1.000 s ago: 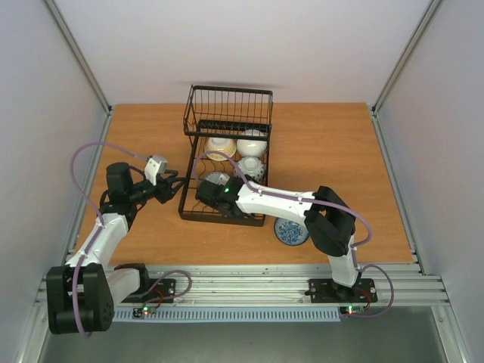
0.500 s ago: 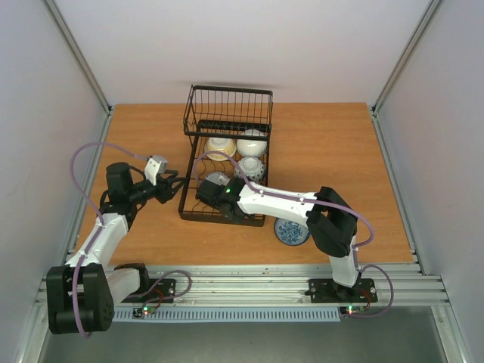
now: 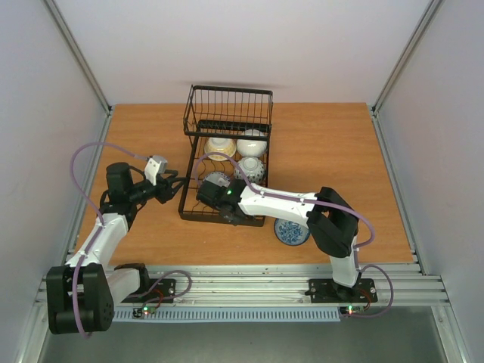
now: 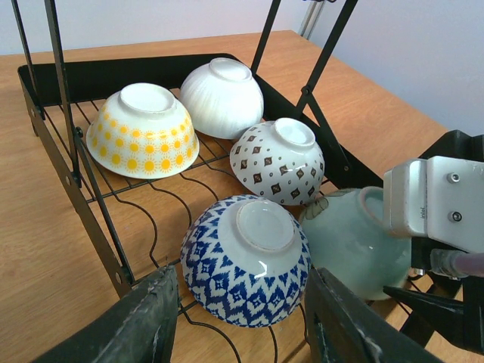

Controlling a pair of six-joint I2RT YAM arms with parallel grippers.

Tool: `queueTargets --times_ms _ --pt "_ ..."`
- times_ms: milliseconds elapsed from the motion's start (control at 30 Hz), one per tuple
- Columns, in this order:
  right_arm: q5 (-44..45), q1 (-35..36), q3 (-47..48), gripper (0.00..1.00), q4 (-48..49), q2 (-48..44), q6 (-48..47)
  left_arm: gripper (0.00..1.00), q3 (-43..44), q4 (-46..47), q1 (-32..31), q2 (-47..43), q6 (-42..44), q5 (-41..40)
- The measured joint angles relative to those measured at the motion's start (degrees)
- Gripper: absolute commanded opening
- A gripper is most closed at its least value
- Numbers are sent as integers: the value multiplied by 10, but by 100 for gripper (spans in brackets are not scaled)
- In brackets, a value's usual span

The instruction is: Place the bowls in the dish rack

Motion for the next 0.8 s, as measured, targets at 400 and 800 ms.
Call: queueTargets --times_ms 400,800 --pt "-36 1 -32 99 40 -41 2 48 0 0 0 0 0 0" --pt "-56 -34 -124 93 75 -238 95 48 0 0 0 0 0 1"
